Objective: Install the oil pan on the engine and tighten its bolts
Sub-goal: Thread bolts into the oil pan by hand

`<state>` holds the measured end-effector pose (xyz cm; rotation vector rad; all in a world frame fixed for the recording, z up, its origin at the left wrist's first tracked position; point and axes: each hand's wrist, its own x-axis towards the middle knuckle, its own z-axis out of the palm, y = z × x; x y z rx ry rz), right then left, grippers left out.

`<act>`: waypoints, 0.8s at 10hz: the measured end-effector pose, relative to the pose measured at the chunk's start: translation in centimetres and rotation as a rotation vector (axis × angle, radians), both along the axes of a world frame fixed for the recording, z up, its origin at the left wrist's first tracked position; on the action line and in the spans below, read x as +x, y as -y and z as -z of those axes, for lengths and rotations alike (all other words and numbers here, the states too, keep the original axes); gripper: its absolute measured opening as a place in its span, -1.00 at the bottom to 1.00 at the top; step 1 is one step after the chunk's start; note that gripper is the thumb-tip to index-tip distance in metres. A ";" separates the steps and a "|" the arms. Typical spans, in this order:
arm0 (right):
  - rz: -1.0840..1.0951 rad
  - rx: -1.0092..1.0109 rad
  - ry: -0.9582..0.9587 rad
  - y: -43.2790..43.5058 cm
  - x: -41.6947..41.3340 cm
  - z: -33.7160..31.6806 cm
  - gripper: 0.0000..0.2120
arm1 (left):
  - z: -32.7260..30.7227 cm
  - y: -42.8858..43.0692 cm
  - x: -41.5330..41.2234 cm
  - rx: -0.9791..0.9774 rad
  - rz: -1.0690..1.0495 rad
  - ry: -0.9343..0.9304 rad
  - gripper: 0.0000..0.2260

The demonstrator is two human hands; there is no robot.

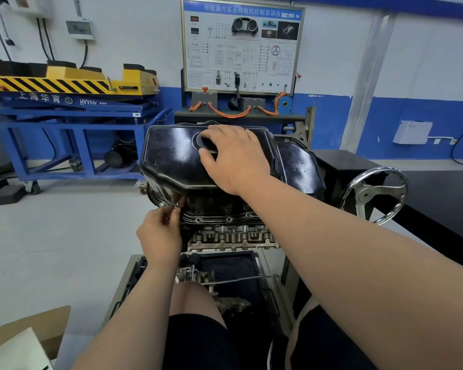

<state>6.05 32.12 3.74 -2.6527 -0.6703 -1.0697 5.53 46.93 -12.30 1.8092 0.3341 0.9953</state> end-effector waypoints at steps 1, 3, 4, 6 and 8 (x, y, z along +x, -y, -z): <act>0.000 0.001 -0.003 0.0 -0.1 -0.1 -0.57 | -0.2 -0.2 0.1 0.112 -0.006 0.009 -0.81; 0.005 -0.003 -0.015 0.0 -0.3 -0.1 -0.58 | -0.4 0.3 0.0 0.101 -0.034 -0.009 -0.83; 0.004 0.002 -0.018 0.0 -0.3 -0.2 -0.58 | -0.6 -0.1 0.2 0.070 -0.044 -0.040 -0.81; 0.007 0.002 -0.021 0.0 -0.3 -0.2 -0.58 | -0.4 -0.4 0.5 -0.031 0.012 -0.037 -0.86; 0.010 0.003 -0.029 -0.1 -0.5 -0.2 -0.59 | -0.1 -0.6 0.6 0.071 -0.009 -0.072 -0.82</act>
